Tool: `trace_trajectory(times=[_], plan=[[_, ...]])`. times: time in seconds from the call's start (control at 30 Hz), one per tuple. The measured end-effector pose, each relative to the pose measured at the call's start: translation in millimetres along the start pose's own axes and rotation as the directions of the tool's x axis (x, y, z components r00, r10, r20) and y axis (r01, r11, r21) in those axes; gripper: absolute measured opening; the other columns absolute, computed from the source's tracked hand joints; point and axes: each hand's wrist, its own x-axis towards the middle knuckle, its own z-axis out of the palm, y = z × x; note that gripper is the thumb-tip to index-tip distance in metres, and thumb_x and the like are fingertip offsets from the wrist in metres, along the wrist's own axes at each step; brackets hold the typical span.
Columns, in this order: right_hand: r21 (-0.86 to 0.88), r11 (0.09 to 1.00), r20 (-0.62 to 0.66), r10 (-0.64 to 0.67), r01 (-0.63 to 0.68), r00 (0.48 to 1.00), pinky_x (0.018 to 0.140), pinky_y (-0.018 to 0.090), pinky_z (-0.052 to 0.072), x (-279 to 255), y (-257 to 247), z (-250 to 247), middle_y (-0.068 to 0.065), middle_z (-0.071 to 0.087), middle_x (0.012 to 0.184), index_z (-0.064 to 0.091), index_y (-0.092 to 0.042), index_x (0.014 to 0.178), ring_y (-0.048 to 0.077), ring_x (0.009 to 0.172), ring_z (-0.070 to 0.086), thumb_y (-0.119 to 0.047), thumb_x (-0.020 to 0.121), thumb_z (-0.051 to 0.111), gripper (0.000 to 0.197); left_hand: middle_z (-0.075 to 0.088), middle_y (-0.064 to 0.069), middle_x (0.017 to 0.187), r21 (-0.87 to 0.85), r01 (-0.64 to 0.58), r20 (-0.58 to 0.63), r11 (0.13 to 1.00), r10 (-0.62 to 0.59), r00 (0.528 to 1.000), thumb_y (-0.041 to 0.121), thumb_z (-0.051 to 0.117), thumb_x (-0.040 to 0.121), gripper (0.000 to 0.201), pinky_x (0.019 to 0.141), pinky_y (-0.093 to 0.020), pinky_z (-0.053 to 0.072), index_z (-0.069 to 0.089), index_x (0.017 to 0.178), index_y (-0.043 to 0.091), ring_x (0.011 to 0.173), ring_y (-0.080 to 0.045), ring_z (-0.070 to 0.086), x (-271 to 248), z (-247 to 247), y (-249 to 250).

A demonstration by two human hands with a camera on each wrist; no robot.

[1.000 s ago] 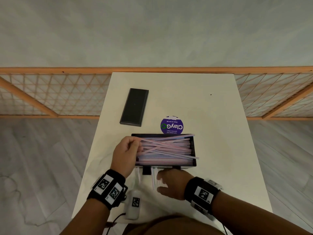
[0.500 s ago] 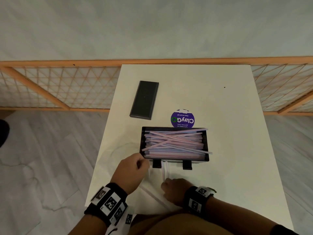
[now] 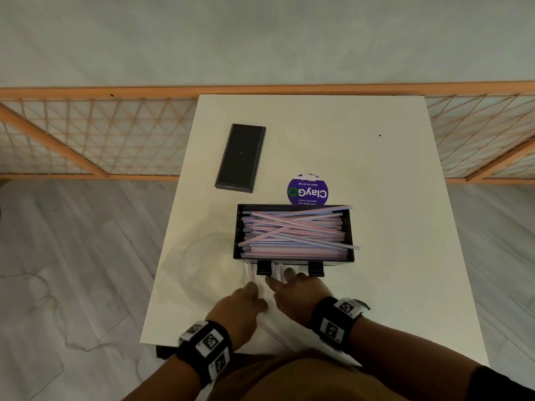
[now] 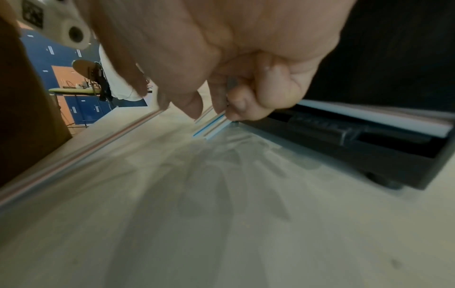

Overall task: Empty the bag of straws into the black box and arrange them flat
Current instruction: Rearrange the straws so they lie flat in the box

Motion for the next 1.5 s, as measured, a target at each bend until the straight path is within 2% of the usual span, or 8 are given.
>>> trace_trajectory(times=[0.13,0.3,0.5,0.63,0.8,1.2,1.37,1.5], plan=[[0.020,1.000,0.054,0.015,-0.016,0.998,0.067,0.045,0.055,1,1,-8,0.021,0.054,0.134,0.051,-0.020,0.136,0.042,0.092,0.068,-0.045,0.100,0.049,0.044,0.022,-0.008,0.159,0.123,-0.098,0.137,0.987,0.081,0.987,0.017,0.054,0.098,0.051,0.104,-0.045,0.048,0.045,0.146,0.030,0.134,-0.033,0.042,10,28,-2],[0.026,1.000,0.061,0.003,-0.005,0.998,0.075,0.047,0.056,7,2,-9,0.022,0.053,0.132,0.054,-0.002,0.124,0.041,0.099,0.068,-0.006,0.096,0.049,0.029,0.035,-0.008,0.151,0.155,-0.074,0.095,0.985,0.059,0.994,0.021,0.050,0.100,0.043,0.098,-0.043,0.050,0.047,0.143,0.026,0.128,-0.032,0.045,14,47,-15],[0.048,0.999,0.161,-0.030,0.022,0.986,0.087,0.045,0.054,-10,15,3,0.020,0.058,0.127,0.055,-0.004,0.126,0.040,0.107,0.065,-0.005,0.097,0.050,0.029,0.056,0.002,0.083,0.015,-0.049,-0.269,0.999,0.051,0.962,0.008,0.061,0.066,0.020,0.051,-0.031,0.055,0.060,0.082,0.020,0.065,-0.020,0.058,-1,50,-41],[0.015,0.998,0.234,-0.061,0.060,0.970,0.087,0.044,0.053,-29,30,10,0.017,0.061,0.126,0.060,-0.008,0.124,0.039,0.108,0.065,-0.010,0.100,0.049,0.026,0.055,-0.001,0.089,-0.320,0.001,-0.346,0.947,-0.118,0.931,-0.003,0.057,0.079,0.021,0.068,-0.034,0.050,0.057,0.083,0.018,0.076,-0.023,0.056,1,53,-45],[0.001,0.998,0.287,-0.067,0.069,0.956,0.093,0.045,0.056,-43,46,23,0.012,0.063,0.130,0.065,-0.015,0.128,0.037,0.113,0.065,-0.016,0.100,0.052,0.031,0.052,0.010,0.083,-0.581,0.073,-0.294,0.810,-0.294,0.909,0.037,0.063,0.092,0.019,0.069,-0.027,0.043,0.053,0.104,0.028,0.075,-0.015,0.054,12,31,-20],[0.115,0.992,0.464,-0.095,0.047,0.881,0.096,0.041,0.054,-74,42,19,0.011,0.070,0.120,0.071,-0.013,0.119,0.035,0.110,0.067,-0.020,0.104,0.049,0.028,0.070,-0.011,0.119,-0.477,0.321,-0.134,0.818,-0.429,0.893,0.054,0.043,0.104,0.045,0.085,-0.037,0.052,0.066,0.125,0.021,0.108,-0.035,0.065,36,4,-3],[0.132,0.982,0.301,-0.169,0.134,0.938,0.086,0.040,0.052,-103,47,-28,0.003,0.061,0.122,0.063,-0.026,0.114,0.032,0.106,0.062,-0.002,0.094,0.053,0.033,0.070,-0.010,0.105,-0.447,0.327,-0.066,0.833,-0.395,0.916,0.041,0.042,0.099,0.033,0.073,-0.033,0.046,0.064,0.094,0.017,0.099,-0.033,0.066,42,0,-15],[0.182,0.961,0.049,-0.218,0.206,0.975,0.078,0.035,0.047,-122,48,-91,-0.005,0.058,0.113,0.056,-0.032,0.103,0.022,0.098,0.057,-0.006,0.091,0.050,0.029,0.068,-0.005,0.120,-0.442,0.345,-0.018,0.828,-0.393,0.919,0.030,0.051,0.103,0.028,0.089,-0.031,0.052,0.069,0.120,0.018,0.111,-0.027,0.065,42,7,-21]])
